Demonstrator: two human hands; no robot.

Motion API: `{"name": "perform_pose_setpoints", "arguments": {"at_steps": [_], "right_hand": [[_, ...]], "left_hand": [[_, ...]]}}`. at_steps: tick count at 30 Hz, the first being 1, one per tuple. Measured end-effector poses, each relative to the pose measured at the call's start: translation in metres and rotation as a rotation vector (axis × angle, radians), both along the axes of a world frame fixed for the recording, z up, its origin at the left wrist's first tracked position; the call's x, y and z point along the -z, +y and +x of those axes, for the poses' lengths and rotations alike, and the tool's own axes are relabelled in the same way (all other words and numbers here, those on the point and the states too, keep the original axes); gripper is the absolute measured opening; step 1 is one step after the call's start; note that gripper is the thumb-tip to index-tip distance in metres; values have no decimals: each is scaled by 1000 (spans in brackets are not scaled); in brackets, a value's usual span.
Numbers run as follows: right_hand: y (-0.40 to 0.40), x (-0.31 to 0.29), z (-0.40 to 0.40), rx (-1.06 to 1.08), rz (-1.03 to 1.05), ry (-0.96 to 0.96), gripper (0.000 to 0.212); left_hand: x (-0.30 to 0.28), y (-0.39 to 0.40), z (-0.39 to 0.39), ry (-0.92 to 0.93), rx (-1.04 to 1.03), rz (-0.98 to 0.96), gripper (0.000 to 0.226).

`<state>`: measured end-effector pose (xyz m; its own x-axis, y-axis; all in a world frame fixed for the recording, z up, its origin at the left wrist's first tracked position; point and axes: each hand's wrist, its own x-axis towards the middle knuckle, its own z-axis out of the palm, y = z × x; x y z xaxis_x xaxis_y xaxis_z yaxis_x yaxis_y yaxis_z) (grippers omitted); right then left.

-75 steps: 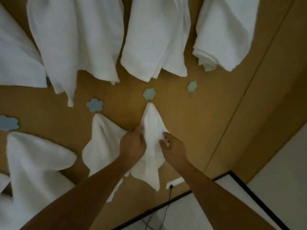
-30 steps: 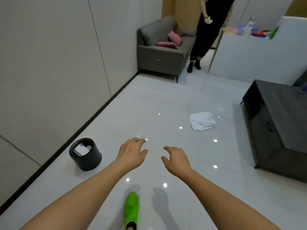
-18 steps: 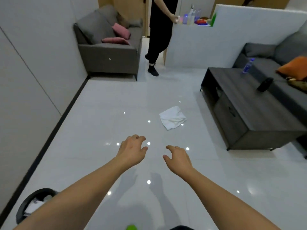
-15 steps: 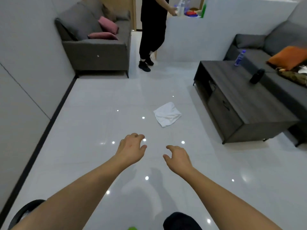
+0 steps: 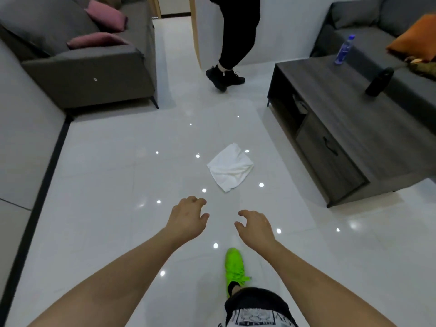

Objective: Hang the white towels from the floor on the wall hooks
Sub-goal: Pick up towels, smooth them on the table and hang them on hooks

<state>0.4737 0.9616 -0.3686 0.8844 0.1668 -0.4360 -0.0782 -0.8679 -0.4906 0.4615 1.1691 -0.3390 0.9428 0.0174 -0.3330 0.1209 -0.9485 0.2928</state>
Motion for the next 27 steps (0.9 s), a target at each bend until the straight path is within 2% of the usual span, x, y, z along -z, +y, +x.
{"name": "perform_pose_setpoints", "arguments": {"at_steps": [9, 15, 20, 27], "right_hand": [[0, 31, 171, 25, -35, 167, 46], [22, 82, 253, 59, -52, 269, 44], [55, 170, 321, 125, -54, 382, 45], [110, 345, 404, 341, -54, 618, 41]], "left_hand": [[31, 15, 173, 141, -49, -17, 47], [87, 42, 265, 246, -57, -53, 46], [176, 75, 359, 298, -39, -77, 43], [359, 114, 466, 492, -2, -108, 42]]}}
